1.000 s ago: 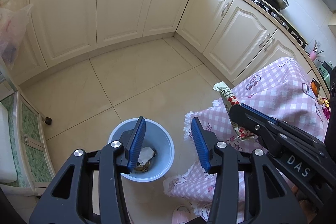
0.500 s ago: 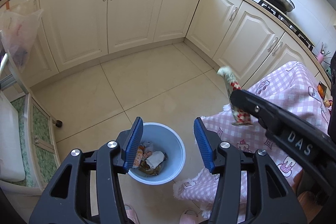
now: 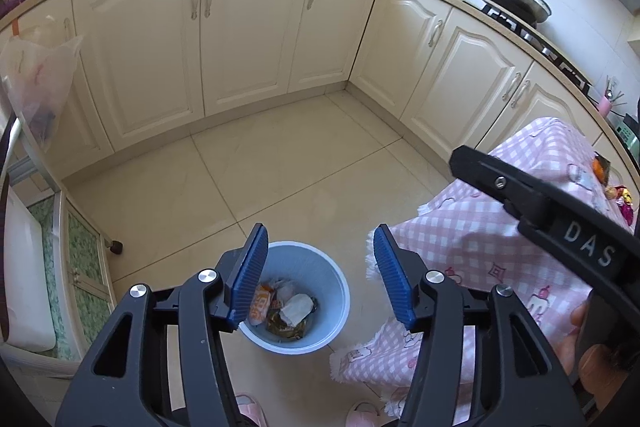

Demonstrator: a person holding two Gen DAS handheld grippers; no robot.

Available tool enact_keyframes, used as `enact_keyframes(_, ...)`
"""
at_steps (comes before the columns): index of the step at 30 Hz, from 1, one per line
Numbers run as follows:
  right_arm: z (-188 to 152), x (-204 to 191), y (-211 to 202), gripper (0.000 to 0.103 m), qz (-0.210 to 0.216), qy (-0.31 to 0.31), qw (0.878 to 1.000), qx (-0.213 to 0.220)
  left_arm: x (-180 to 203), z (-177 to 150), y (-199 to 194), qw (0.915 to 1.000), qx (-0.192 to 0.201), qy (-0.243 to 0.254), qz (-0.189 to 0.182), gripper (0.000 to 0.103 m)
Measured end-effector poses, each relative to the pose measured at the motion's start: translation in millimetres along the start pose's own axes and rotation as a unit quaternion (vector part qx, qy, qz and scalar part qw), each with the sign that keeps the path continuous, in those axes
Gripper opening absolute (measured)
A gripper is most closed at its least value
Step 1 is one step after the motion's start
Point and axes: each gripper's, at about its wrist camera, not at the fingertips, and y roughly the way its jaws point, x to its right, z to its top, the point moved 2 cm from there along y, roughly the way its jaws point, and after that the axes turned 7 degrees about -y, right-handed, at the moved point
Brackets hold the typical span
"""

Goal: Collect trash
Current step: 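Move both open tools back toward the table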

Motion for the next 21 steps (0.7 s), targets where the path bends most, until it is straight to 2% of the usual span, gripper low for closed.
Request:
enact_keyframes(6,7.1,20.3,-51.7,0.035,-0.023,0.002,0.999,0.036,34.3,4.4,-24.7,0.9992,0.021,0.027,-0.019,0.056)
enact_keyframes(12,7.8,62.9,-119.2,0.037,-0.066,0.017,0.995,0.079,96.0,5.0,-52.4,0.9947,0.043,0.077,-0.053,0.059)
enact_keyframes(15,3.1,95.0,-159.7,0.038,-0.097,0.027,0.990,0.103,133.5,3.9,-63.1,0.9903,0.048,0.104,-0.079,0.063)
enact_keyframes(21,-11.7,172.2,-231.1,0.042,-0.168,0.061,0.975,0.133,220.0,-6.0,-72.4,0.9751,0.046,0.172,-0.132,0.065)
